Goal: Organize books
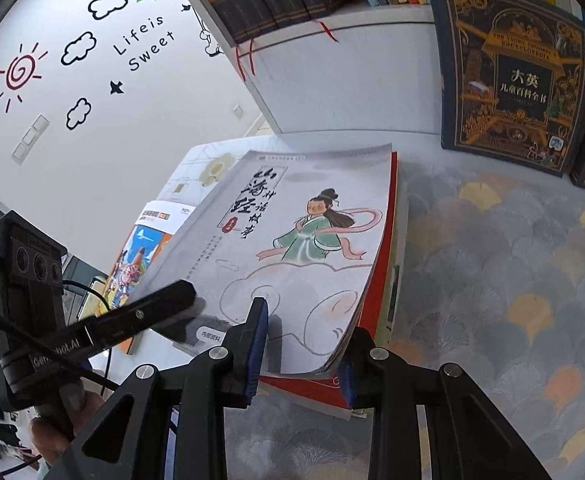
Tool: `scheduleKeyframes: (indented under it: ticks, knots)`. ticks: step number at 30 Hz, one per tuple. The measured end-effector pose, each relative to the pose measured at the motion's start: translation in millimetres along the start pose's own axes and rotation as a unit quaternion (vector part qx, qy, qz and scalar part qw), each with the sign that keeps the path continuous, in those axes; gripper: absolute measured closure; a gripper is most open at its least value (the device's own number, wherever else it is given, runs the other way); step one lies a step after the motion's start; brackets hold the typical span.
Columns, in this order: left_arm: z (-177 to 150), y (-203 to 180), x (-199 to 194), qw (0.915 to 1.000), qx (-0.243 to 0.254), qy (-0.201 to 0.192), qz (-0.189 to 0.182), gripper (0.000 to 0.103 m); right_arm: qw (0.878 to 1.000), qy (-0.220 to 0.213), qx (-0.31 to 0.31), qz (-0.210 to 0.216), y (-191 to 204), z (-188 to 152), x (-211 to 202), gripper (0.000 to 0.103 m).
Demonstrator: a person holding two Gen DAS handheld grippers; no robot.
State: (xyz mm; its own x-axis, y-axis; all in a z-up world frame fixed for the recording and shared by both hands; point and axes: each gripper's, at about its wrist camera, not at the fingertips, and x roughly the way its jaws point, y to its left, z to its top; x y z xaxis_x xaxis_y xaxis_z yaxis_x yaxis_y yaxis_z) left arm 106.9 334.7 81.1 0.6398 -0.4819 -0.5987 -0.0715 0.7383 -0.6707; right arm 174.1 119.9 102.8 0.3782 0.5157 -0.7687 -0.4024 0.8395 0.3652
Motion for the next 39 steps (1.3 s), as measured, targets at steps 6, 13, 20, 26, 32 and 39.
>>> scheduleKeyframes:
  ticks: [6,13,20,26,32,39]
  knots:
    - [-2,28,-11,0.9990,-0.034,-0.011,0.028,0.087,1.000,0.017,0.012,-0.004,2,-10,16,0.074]
    - [-9,34,-16,0.9982,-0.042,-0.017,0.039,0.085,0.999,0.030,0.033,-0.002,-5,-22,23,0.073]
    - [-14,20,-14,0.9992,-0.015,-0.002,0.037,0.084,0.999,0.036,0.022,0.001,-3,-26,21,0.073]
    - [-18,18,-21,0.9986,-0.014,-0.018,0.049,0.084,0.999,0.036,0.013,0.003,-4,-33,19,0.073]
    - [-1,31,-21,0.9973,-0.031,-0.033,0.059,0.084,0.999,0.054,0.002,-0.003,-7,-34,15,0.073]
    - [5,39,-5,0.9966,-0.045,-0.030,0.062,0.084,0.998,0.022,0.061,-0.027,-43,-37,-14,0.065]
